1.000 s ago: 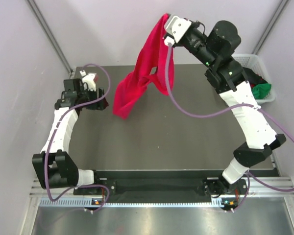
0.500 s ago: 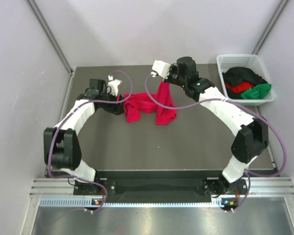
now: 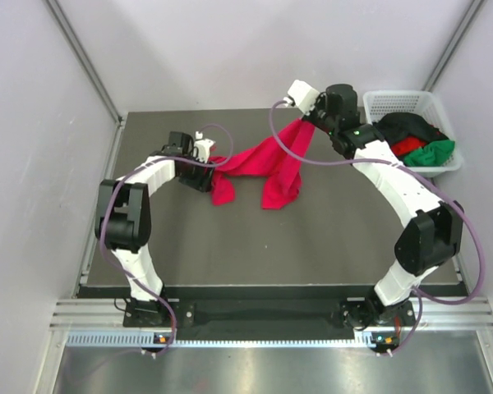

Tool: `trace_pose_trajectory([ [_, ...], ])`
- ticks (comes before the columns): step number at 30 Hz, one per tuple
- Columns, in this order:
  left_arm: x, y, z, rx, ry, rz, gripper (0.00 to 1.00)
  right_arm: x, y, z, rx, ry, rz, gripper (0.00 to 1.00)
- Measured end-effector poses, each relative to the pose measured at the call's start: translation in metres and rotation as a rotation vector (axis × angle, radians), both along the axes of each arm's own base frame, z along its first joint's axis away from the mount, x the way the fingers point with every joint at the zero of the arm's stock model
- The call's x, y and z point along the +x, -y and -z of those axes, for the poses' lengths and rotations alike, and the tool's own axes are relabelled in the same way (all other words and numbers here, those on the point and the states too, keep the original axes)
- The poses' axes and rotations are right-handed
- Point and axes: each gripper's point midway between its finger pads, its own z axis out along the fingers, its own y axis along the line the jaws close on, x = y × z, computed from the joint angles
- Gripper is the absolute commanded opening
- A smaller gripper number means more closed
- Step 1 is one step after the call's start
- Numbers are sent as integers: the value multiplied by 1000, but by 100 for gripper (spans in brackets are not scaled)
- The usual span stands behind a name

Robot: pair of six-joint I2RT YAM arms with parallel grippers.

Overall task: Fold and stack the t-shirts
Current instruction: Flatten the tshirt out

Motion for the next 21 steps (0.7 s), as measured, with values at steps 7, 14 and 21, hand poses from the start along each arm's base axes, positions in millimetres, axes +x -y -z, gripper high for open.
trace_pose_trajectory([
  [7,36,-2,13,92,31,-28,58,-3,3,-8,23,12,11,0],
  [14,60,-15,21,181,58,-75,38,-4,3,-5,20,3,12,0],
  [21,69,-13,20,203,85,-63,0,-4,6,3,21,-12,20,0],
])
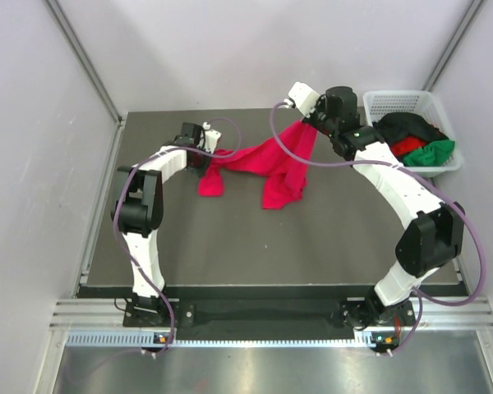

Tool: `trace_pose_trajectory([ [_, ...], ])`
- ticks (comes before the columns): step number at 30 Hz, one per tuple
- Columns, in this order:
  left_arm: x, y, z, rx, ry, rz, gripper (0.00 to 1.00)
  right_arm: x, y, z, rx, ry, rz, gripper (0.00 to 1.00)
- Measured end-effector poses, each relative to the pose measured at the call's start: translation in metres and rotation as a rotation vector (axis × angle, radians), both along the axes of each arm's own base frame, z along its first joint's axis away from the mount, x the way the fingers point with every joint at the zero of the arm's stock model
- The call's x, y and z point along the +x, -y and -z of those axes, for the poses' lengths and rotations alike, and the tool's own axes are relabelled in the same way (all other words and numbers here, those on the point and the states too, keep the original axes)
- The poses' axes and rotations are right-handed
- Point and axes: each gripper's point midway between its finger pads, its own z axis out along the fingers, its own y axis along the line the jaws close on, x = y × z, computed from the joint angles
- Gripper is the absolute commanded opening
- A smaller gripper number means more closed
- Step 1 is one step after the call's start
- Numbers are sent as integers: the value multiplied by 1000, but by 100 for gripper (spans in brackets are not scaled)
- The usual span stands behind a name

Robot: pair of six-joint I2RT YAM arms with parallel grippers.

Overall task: Fold and stack the t-shirts
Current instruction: Flatten the tshirt out

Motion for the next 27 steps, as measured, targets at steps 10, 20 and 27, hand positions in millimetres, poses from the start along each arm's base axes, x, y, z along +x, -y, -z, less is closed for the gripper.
trace_pose_trajectory([
  [10,7,-20,-49,10,89,-40,0,3,12,1,42,-9,41,0],
  [20,-77,-35,-322,-79,651,8,0,-94,46,-30,268,-5,58,0],
  [27,-135,-21,-311,-97,648,102,0,-136,46,-15,373,-45,36,7],
])
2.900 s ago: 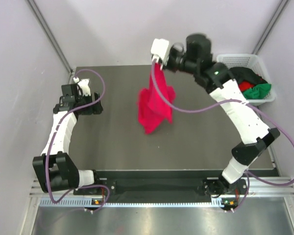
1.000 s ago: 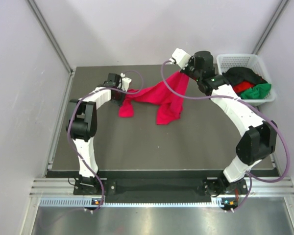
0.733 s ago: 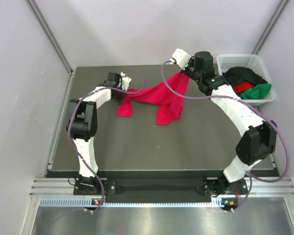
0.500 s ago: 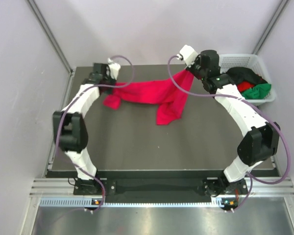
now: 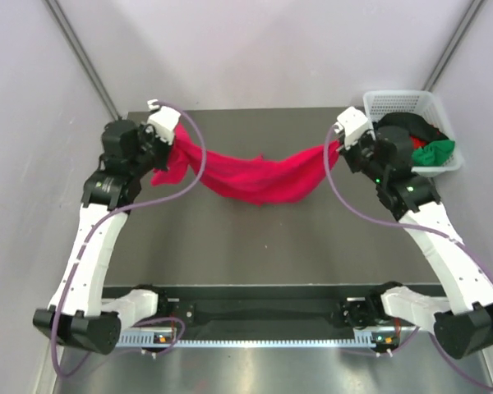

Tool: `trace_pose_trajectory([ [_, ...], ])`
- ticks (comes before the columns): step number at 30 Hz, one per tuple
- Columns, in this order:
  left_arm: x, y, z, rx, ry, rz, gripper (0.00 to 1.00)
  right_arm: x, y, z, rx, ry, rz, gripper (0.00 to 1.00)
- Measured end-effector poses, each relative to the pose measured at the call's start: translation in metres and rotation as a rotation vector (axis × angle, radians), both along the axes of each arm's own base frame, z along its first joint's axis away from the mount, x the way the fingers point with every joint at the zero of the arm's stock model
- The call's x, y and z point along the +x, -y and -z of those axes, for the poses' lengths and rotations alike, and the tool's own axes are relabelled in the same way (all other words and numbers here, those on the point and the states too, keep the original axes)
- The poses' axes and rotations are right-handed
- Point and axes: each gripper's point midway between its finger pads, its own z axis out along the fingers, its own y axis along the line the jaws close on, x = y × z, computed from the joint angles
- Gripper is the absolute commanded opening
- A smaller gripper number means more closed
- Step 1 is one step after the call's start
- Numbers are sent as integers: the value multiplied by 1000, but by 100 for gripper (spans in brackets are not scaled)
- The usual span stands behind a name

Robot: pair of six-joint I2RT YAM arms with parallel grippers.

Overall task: Fold and stack the t-shirts
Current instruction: Flatten the tshirt out

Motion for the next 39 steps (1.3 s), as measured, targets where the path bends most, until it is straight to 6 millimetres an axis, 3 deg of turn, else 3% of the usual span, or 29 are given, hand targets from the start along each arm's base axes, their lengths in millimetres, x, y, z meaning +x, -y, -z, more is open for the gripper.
trace_pose_trajectory([
  [1,5,7,8,-5,-29,19,0,2,-6,15,-4,-46,-26,38],
  [2,13,15,12,-11,-51,39,0,5,-13,32,-5,-106,-50,51],
  [5,50,46,27,-43,-131,99,0,11,-26,99,-36,-328,-95,62],
  [8,88,89,24,-71,-151,171,0,8,-26,130,-38,-451,-86,67],
  [11,105,137,1,-112,-113,255,0,13,-20,109,-6,-408,-64,68],
  [15,95,179,-42,-156,-25,346,0,21,-16,44,46,-230,-57,68],
  [17,85,189,-60,-173,17,373,0,17,-14,26,58,-179,-57,67],
  [20,68,180,-68,-171,36,379,0,12,-10,23,61,-165,-45,68],
  [23,40,171,-51,-163,-13,416,0,8,0,41,62,-203,-7,67],
  [25,28,177,-42,-168,-43,448,0,10,11,50,67,-224,38,67],
  [27,23,196,-28,-176,-85,493,0,16,28,50,75,-221,97,67],
  [30,26,242,1,-170,-164,575,0,26,52,39,83,-196,169,67],
  [32,35,278,22,-165,-217,625,29,35,66,24,90,-160,206,67],
  [34,44,306,39,-159,-248,658,48,39,76,6,97,-117,231,67],
  [37,46,323,62,-138,-302,648,58,40,84,-8,93,-75,241,67],
  [39,50,312,69,-103,-292,592,66,34,83,-9,73,-73,206,68],
])
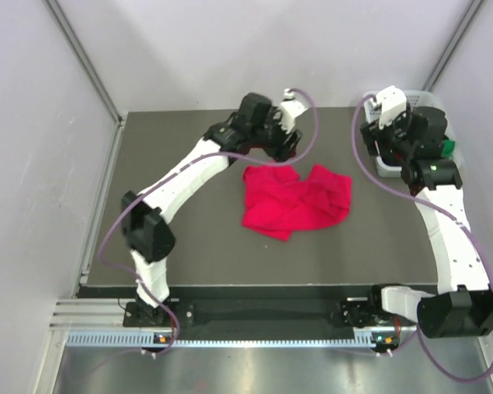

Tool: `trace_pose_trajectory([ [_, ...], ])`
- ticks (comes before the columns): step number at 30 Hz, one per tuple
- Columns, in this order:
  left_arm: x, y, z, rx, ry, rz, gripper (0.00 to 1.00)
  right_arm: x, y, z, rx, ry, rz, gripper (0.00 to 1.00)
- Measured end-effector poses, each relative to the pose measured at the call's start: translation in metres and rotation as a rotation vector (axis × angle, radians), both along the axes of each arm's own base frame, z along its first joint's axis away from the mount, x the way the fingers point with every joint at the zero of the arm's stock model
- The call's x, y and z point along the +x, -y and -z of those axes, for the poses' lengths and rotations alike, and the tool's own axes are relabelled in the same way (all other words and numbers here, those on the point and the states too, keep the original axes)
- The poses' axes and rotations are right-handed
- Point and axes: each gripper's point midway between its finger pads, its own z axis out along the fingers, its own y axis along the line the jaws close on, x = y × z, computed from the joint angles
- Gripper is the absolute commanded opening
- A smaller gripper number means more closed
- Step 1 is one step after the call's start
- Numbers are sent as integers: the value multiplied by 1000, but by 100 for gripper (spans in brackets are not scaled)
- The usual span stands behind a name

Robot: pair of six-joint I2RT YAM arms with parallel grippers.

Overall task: Fold and stack the t-shirts
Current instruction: Flatten the tshirt out

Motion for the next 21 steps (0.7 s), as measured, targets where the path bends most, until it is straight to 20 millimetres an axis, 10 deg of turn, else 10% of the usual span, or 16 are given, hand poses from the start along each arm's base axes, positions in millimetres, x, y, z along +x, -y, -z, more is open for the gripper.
trace_pose_trajectory([
  [9,13,-196,-2,81,52,-445,68,-34,-56,77,-28,-291,-411,67],
  [16,-24,-193,43,135,-51,-379,68,-40,-98,209,-7,-743,-597,64],
  [21,-29,-195,57,154,-87,-375,68,-31,-109,223,-13,-815,-634,63],
])
